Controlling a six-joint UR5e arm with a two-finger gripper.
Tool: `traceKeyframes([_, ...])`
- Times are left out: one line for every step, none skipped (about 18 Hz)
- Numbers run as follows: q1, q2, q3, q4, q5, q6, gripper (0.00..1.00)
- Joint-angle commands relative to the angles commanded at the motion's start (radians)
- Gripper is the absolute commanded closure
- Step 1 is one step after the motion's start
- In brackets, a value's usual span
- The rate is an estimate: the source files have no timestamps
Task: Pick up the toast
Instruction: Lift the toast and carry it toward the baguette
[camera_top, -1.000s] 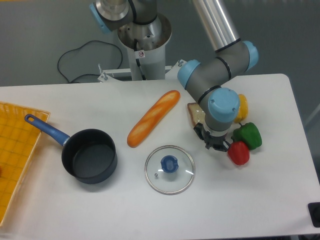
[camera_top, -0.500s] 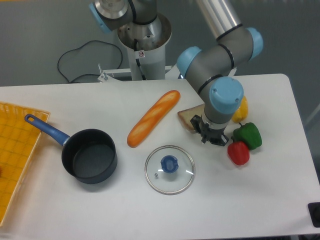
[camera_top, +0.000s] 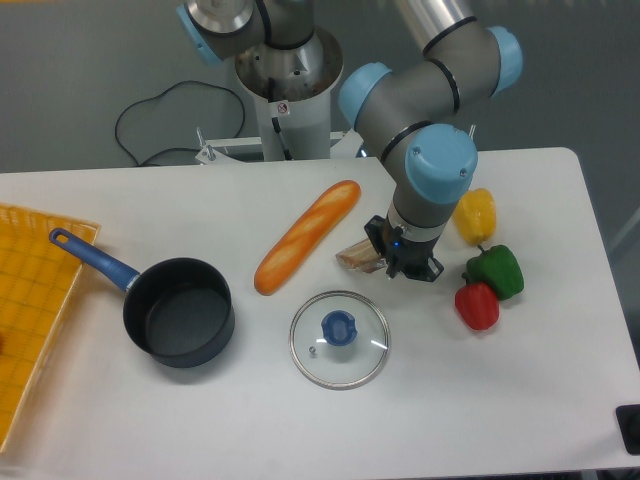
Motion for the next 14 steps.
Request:
traceKeyframes([0.0,0.009,0.012,-0.026,0.002,0.0,1.0])
traceKeyframes([0.0,0.017,0.022,-0.044,0.002,0.002,1.0])
traceKeyframes([0.0,0.021,0.026,-0.052,0.002,0.002,1.0])
traceKeyframes([-0.002,0.031,0.026,-0.052,0.002,0.005,1.0])
traceKeyframes([-0.002,0.037,0.026,-0.052,0.002,0.006,1.0])
traceKeyframes([-0.002,0.038,0.026,-0.054,0.002,0.011,1.0])
traceKeyframes([-0.002,0.04,0.026,-0.057,0.003,0.011,1.0])
traceKeyframes([-0.002,0.04,0.026,-0.058,0.005,0.011,1.0])
traceKeyframes([-0.002,0.041,0.026,-0.058,0.006,0.012,1.0])
traceKeyframes([-0.002,0.04,0.026,-0.058,0.011,0.011,1.0])
traceKeyframes([-0.003,0.04,0.026,-0.058,0.023,0.012,1.0])
traceKeyframes([-0.006,0.04,0.026,-0.058,0.038,0.012,1.0])
traceKeyframes([-0.014,0.04,0.026,-0.058,0.052,0.012,1.0])
traceKeyframes([-0.017,0.04,0.026,-0.058,0.061,0.012,1.0])
